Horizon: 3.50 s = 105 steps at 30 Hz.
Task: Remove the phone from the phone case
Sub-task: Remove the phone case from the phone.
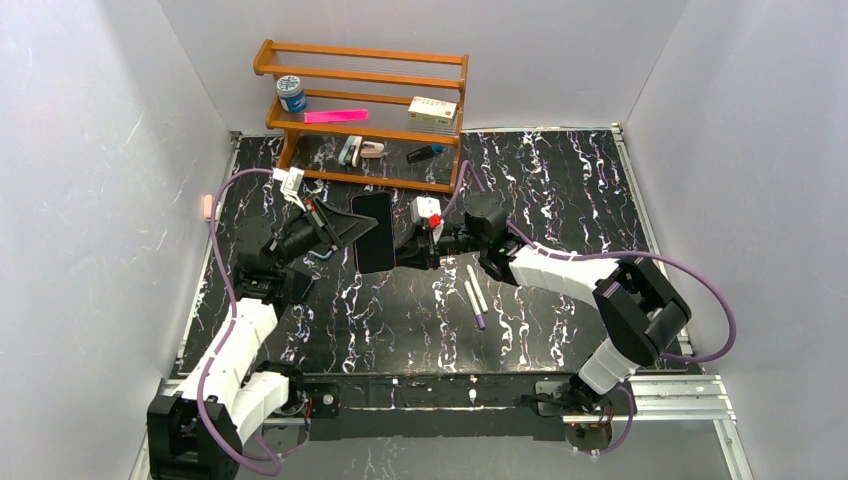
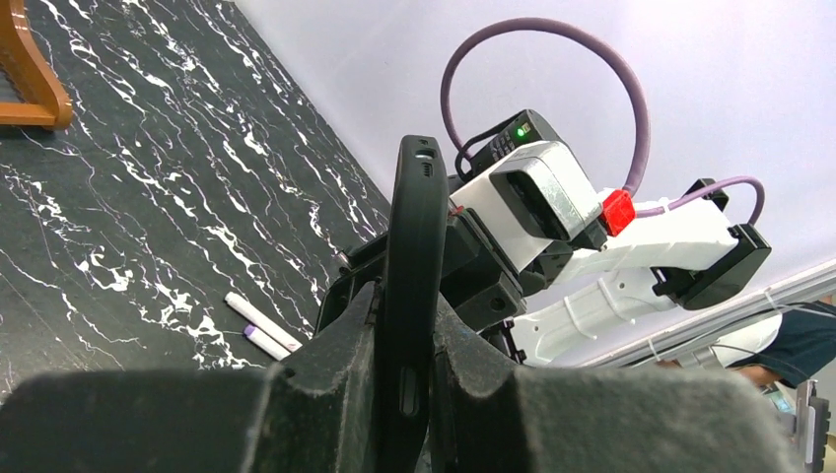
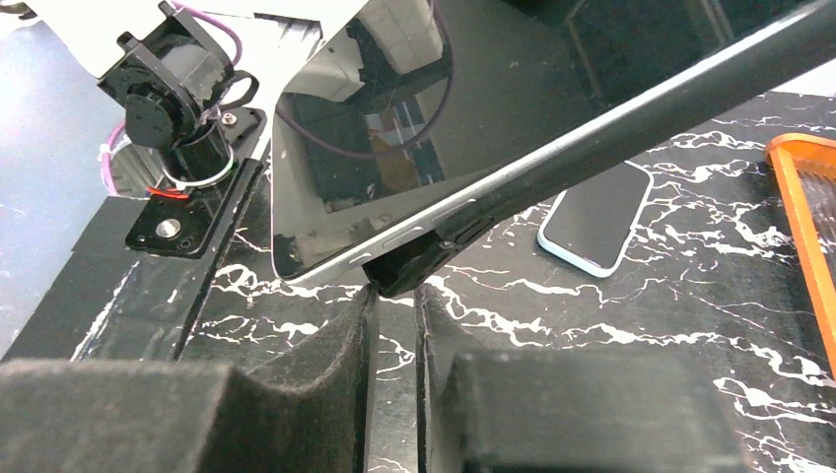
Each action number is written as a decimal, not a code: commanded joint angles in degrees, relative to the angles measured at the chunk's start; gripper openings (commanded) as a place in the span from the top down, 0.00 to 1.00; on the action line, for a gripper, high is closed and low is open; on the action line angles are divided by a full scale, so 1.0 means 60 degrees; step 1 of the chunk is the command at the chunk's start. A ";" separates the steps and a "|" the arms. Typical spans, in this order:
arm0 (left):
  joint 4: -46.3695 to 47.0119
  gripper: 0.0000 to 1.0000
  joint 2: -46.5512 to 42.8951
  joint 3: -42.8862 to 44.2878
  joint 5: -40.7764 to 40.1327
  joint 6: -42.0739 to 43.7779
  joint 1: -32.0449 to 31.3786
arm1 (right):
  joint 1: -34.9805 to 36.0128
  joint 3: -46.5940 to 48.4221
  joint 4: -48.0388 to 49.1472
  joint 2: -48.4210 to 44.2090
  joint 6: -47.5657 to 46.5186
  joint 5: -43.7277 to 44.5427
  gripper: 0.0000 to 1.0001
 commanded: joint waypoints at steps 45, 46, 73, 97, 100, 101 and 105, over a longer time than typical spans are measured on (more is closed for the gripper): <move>0.1608 1.00 -0.0163 -0.0963 -0.3846 -0.1839 -0.0469 | -0.0721 -0.1481 0.1915 -0.2244 1.0879 0.2315 0.47; 0.1635 1.00 -0.0156 -0.0976 -0.3849 -0.1885 -0.0464 | -0.0714 -0.1469 0.1988 -0.2189 1.0957 0.2263 0.48; 0.2689 1.00 0.0042 -0.1200 -0.3623 -0.2730 -0.0518 | -0.0724 -0.1233 0.3238 -0.1370 1.1868 0.1907 0.51; 0.3530 1.00 0.0226 -0.1295 -0.3354 -0.3234 -0.1763 | -0.0769 -0.0443 0.3122 -0.0993 1.1089 0.2078 0.52; 0.3524 1.00 0.0300 -0.1295 -0.3121 -0.3163 -0.1928 | -0.0805 -0.0026 0.2924 -0.0863 1.0730 0.2001 0.52; 0.3523 1.00 0.0312 -0.1288 -0.3061 -0.3148 -0.1961 | -0.0814 0.0093 0.2885 -0.0806 1.0624 0.1951 0.52; 0.3519 1.00 0.0431 -0.1185 -0.2699 -0.3007 -0.2065 | -0.0815 0.0509 0.2880 -0.0535 1.0340 0.1641 0.52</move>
